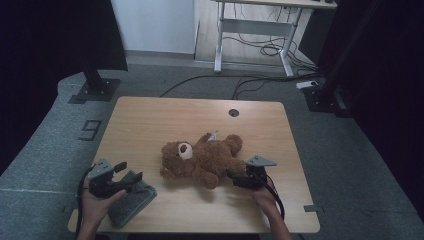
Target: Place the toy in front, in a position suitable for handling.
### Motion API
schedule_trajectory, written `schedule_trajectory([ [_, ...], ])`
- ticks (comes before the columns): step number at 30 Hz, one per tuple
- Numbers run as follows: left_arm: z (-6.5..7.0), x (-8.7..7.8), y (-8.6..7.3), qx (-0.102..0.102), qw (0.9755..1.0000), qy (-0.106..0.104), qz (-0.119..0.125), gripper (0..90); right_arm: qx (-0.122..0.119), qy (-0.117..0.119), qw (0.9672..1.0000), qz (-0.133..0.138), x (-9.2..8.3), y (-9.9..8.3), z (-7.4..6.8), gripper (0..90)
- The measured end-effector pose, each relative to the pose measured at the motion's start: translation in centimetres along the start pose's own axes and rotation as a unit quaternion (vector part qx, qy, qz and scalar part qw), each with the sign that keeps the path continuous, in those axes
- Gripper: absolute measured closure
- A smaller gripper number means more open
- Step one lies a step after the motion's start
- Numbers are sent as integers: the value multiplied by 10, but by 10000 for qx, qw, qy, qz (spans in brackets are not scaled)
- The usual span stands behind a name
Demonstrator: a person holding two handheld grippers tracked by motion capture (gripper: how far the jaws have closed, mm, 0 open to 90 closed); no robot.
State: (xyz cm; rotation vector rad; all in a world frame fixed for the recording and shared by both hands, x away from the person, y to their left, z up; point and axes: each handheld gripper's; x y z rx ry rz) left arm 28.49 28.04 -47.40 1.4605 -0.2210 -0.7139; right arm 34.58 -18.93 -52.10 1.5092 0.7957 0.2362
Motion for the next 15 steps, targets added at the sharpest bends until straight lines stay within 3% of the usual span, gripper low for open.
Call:
schedule_trajectory([
  [8, -4, -9, 2, 20, 9999, 108, 33, 219, 75, 66, 9999, 9, -1, -3, 1, 336],
  [15, -6, -8, -3, 96, 9997, 191, -146, 219, 80, 13, 10000, 29, -1, -4, -1, 332],
])
Point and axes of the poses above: each handheld gripper's, and its own axes: x roughly forward along the jaws, y roughly out of its top, z roughly to its right, and after that the axes turned 13 degrees about z, right-handed
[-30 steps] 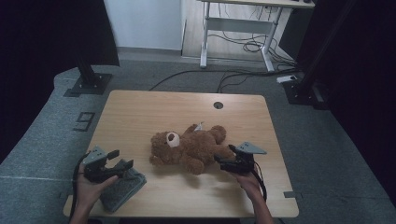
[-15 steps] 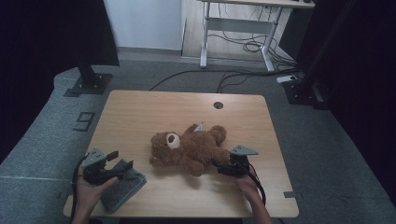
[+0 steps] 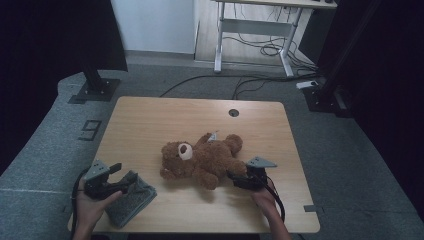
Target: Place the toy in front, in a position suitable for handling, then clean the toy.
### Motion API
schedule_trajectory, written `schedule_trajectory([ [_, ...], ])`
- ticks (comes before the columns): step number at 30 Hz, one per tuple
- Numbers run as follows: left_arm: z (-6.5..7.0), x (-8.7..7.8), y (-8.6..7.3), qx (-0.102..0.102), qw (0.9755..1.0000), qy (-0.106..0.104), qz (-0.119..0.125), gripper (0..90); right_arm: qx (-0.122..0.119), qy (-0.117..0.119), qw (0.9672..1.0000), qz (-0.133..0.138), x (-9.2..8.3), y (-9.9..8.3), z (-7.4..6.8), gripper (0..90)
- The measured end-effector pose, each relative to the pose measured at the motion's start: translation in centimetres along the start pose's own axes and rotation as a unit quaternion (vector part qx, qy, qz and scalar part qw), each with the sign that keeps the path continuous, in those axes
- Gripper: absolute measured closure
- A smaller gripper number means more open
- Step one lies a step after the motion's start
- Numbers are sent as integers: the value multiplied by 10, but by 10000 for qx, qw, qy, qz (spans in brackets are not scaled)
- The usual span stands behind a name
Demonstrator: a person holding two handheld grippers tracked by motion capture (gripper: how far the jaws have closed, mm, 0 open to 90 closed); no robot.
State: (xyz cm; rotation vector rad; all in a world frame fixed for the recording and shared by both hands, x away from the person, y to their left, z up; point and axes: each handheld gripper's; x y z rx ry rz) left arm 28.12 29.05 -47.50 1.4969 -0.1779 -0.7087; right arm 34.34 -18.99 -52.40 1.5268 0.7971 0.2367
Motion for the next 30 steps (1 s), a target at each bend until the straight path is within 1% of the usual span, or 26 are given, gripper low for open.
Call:
schedule_trajectory([
  [2, 1, 2, 0, 21, 10000, 1, -45, 216, -6, -16, 10000, 12, 0, 0, 0, 330],
  [8, 4, 3, 1, 47, 10000, -45, -72, 215, -14, -29, 10000, 23, 0, 0, -1, 324],
  [10, 5, 2, -2, 64, 9999, -64, -116, 215, -30, -35, 10000, 22, -1, 0, -1, 323],
  [13, 7, 1, -11, 80, 9997, -86, -230, 215, -20, -33, 10000, 29, -1, -1, -1, 319],
  [14, 7, 1, -11, 80, 9997, -86, -230, 214, -20, -33, 10000, 29, -1, -1, -1, 319],
  [18, 9, 2, -21, 114, 9992, -80, -371, 206, -9, -40, 10000, 19, 0, -1, -1, 318],
  [19, 9, 2, -27, 104, 9989, -62, -446, 200, -3, -40, 10000, 13, -1, -1, -1, 317],
  [21, 10, 3, -32, 104, 9984, -49, -548, 190, -3, -42, 10000, 5, -1, -1, -1, 317],
  [22, 10, 3, -32, 104, 9984, -49, -548, 180, -3, -42, 10000, 5, -1, -1, -1, 317],
  [25, 12, 4, -41, 139, 9977, -28, -658, 170, -5, -50, 10000, 0, 0, -1, -1, 315],
  [27, 14, 6, -44, 138, 9974, -63, -708, 162, -7, -52, 10000, -5, 0, -1, -1, 315],
  [29, 17, 10, -49, 163, 9965, -92, -818, 152, -11, -58, 10000, -11, 0, -2, -1, 314],
  [30, 17, 10, -49, 163, 9965, -92, -818, 148, -11, -58, 10000, -11, 0, -2, -1, 314],
])
Point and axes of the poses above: each handheld gripper's, and its own axes: x roughly forward along the jaws, y roughly out of its top, z roughly to its right, and after that the axes turned 13 degrees about z, right-handed
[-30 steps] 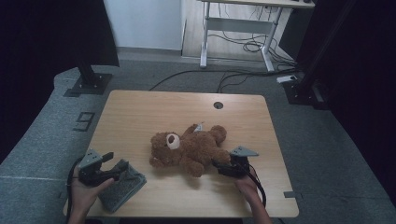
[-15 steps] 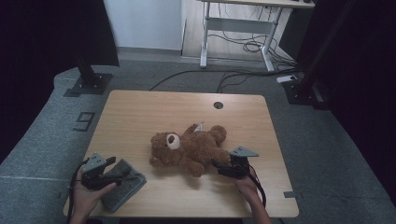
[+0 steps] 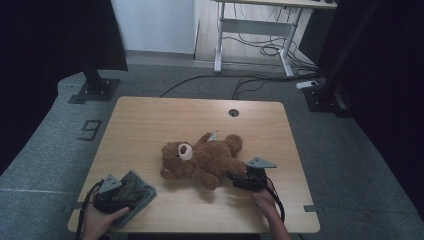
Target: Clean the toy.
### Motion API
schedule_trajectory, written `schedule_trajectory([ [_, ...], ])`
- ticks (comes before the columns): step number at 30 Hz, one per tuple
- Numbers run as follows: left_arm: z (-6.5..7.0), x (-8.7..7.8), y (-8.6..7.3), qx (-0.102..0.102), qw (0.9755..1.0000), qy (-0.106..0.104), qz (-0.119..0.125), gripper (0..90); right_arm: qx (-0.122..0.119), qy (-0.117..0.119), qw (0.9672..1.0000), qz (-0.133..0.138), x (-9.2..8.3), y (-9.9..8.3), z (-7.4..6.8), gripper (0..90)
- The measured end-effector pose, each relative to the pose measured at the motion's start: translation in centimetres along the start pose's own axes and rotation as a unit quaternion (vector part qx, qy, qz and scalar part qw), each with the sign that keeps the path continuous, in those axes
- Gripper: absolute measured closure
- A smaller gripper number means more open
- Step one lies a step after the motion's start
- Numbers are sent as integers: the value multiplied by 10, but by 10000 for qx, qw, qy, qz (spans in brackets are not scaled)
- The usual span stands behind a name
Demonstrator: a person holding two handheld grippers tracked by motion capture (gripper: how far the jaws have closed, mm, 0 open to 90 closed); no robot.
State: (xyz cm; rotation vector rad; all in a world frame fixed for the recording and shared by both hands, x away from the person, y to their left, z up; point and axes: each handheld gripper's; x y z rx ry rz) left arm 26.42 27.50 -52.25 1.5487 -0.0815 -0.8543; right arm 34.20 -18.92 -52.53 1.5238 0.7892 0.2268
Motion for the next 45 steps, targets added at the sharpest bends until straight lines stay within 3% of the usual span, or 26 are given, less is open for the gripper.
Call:
schedule_trajectory([
  [6, 5, 11, -8, 192, 9991, 104, -354, 141, -11, -7, 10000, -4, 0, -1, 0, 312],
  [14, 3, 18, -15, 250, 9981, 317, -471, 127, -17, -14, 10000, -16, 0, -1, -1, 311],
  [23, -2, 17, -17, 256, 9984, 268, -433, 171, -21, -35, 10000, -22, 0, -1, -1, 310],
  [29, -10, 11, -19, 172, 9987, 415, -259, 453, -37, -63, 10000, -21, 0, -2, -2, 310],
  [33, -10, 10, -18, 181, 9987, 405, -255, 526, -48, -82, 10000, -14, 0, -2, -3, 310],
  [37, -9, 10, -17, 146, 9985, 446, -264, 684, -49, -88, 9999, -13, -1, -2, -3, 309],
  [41, -11, 8, -14, 60, 9988, 412, -273, 724, -34, -64, 10000, -5, -1, -2, -2, 308],
  [45, -8, 1, 0, -203, 9993, 73, 305, 746, 79, 26, 9999, 66, -5, 0, 0, 297],
])
Point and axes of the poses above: each handheld gripper's, and its own axes: x roughly forward along the jaws, y roughly out of its top, z roughly to its right, and after that the axes turned 13 degrees about z, right-handed
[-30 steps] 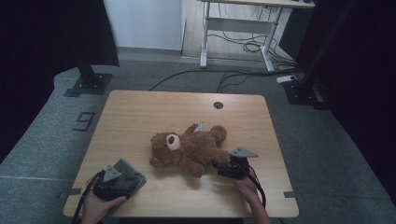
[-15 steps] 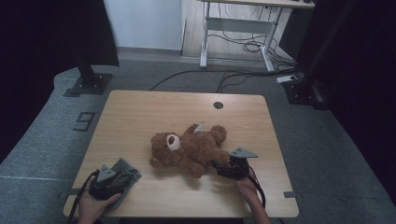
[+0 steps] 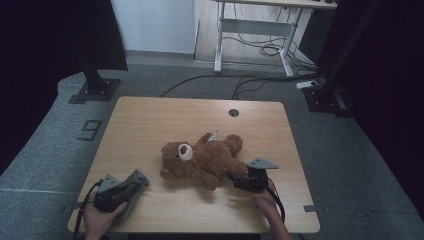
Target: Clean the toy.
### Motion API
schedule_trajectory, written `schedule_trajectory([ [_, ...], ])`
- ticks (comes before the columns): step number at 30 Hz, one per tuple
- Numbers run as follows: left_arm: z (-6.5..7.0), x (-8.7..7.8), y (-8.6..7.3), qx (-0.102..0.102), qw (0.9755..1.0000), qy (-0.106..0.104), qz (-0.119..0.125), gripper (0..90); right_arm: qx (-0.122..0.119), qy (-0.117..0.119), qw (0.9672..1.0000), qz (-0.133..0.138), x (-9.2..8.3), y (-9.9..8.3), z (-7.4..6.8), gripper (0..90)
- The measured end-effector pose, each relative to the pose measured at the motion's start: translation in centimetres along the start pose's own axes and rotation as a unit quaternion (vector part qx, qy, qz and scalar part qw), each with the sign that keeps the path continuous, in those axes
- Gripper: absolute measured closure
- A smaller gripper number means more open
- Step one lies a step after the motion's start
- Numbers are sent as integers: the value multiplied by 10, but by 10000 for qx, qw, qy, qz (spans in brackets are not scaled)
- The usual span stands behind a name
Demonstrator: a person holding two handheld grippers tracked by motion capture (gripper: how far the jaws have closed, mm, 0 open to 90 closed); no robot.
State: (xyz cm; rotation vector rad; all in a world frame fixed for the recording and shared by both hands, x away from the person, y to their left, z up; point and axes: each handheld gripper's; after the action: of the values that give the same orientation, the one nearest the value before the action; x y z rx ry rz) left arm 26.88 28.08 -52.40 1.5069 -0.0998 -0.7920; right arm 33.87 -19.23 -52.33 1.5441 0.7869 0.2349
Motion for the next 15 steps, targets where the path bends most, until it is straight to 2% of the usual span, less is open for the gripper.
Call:
schedule_trajectory([
  [1, 0, 0, 0, 0, 10000, 0, 0, 747, 0, 0, 10000, 0, 0, 0, 0, 297],
  [2, 6, -1, 10, -42, 9996, -117, 272, 747, 29, 46, 10000, 40, -1, 0, 1, 291],
  [5, 13, -1, 19, -8, 9989, -205, 413, 746, 49, 64, 10000, 55, -2, 0, 2, 305],
  [6, 21, 1, 27, 20, 9981, -337, 518, 743, 55, 102, 9999, 42, -2, 0, 3, 336],
  [8, 25, 1, 31, 24, 9974, -416, 580, 742, 47, 120, 9999, 48, -2, 0, 3, 356],
  [11, 36, 3, 47, 59, 9946, -655, 808, 742, 51, 181, 9998, 114, -4, 1, 4, 457],
  [15, 53, 17, 75, 155, 9898, -981, 1020, 742, -65, 211, 9996, 153, -5, 2, 3, 508],
])
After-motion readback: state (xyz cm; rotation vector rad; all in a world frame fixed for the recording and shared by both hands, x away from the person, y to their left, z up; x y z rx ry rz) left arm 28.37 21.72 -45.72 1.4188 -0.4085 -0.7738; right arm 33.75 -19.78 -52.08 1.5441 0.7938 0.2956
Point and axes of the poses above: each handheld gripper's, and its own axes: x roughly forward along the jaws, y roughly out of its top, z roughly to its right, and after that the axes turned 13 degrees about z, right-handed
